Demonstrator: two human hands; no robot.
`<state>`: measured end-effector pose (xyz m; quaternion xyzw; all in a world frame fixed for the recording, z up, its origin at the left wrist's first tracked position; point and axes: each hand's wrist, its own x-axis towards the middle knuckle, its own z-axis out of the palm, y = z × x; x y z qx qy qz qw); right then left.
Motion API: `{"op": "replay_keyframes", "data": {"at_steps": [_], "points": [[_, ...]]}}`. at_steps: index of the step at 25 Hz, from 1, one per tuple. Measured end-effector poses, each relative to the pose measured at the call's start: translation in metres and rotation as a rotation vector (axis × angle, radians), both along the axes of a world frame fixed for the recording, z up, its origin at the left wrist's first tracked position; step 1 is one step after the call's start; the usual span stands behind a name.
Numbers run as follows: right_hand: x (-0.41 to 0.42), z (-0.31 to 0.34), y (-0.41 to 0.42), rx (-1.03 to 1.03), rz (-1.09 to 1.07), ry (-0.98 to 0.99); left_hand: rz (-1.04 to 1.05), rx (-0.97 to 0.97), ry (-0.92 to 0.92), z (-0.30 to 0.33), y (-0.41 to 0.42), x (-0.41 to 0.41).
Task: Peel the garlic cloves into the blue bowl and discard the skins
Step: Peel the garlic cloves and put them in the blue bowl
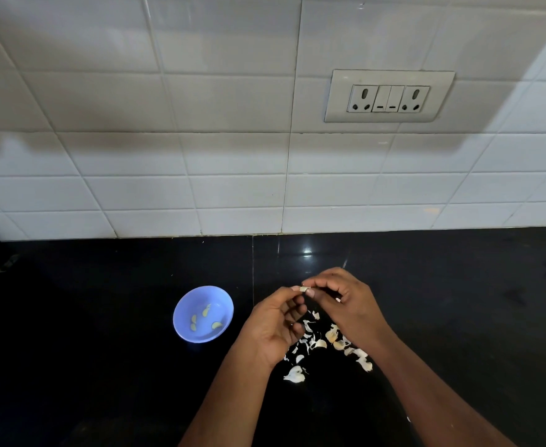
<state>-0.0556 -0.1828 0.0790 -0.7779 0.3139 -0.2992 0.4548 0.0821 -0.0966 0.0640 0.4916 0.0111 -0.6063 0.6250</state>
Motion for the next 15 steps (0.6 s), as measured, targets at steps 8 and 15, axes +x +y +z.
{"op": "replay_keyframes", "data": {"at_steps": [8, 15], "points": [[0.019, -0.018, 0.02, 0.203, -0.096, -0.046, 0.12, -0.027, 0.091, -0.01, 0.005, -0.003], [0.035, -0.019, 0.029, 0.615, -0.177, -0.248, 0.112, 0.087, -0.376, -0.005, 0.007, -0.001]]}}
